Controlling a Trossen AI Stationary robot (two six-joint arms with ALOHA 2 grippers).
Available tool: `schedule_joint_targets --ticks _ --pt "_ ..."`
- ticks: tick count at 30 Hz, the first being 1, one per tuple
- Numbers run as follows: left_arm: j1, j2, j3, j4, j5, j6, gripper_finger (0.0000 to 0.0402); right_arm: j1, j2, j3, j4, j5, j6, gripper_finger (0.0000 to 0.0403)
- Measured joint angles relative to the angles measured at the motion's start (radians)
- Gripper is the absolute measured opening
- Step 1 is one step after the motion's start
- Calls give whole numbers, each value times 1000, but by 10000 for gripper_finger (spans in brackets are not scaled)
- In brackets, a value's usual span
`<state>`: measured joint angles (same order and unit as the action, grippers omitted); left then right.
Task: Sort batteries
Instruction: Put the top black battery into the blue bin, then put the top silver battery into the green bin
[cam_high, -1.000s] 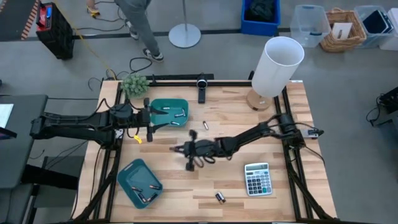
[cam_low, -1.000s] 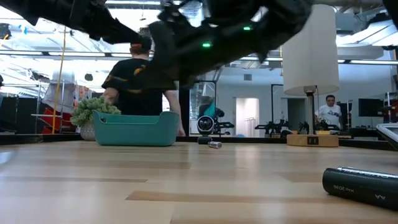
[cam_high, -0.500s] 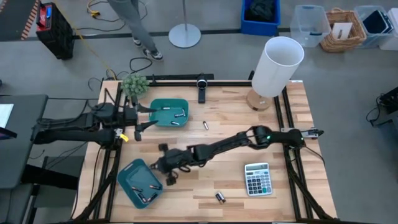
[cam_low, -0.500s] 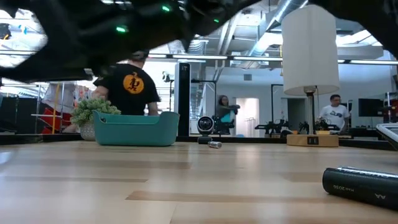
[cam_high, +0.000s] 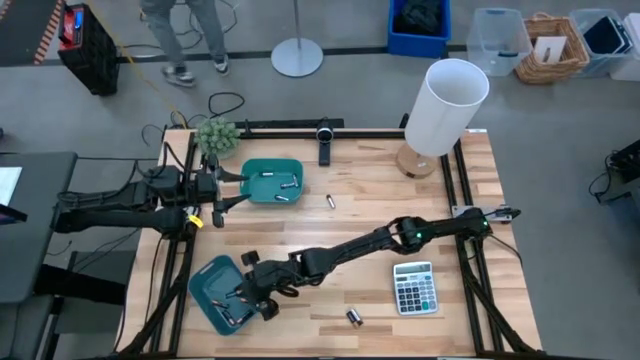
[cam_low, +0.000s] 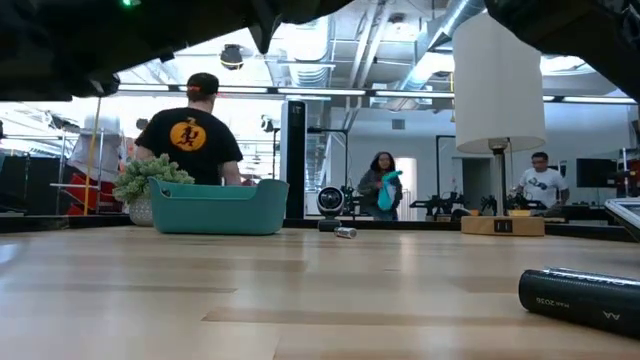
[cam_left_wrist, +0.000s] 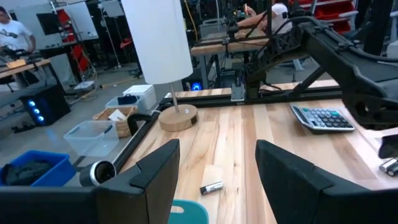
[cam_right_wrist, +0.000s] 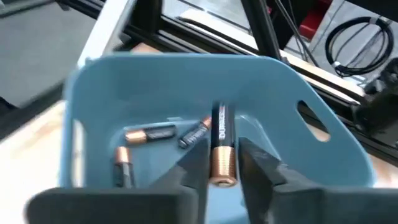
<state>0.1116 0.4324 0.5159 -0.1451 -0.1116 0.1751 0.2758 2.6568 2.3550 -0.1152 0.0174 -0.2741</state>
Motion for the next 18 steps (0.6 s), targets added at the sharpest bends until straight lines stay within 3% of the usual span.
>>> schedule_joint_targets --ticks 5,9,18 --pt "0 17 0 3 0 -6 206 6 0 0 -17 0 14 174" --pt "0 39 0 5 0 -3 206 -2 -8 0 -39 22 4 213" --pt "0 100 0 54 -1 33 206 9 -152 -45 -190 357 -27 218"
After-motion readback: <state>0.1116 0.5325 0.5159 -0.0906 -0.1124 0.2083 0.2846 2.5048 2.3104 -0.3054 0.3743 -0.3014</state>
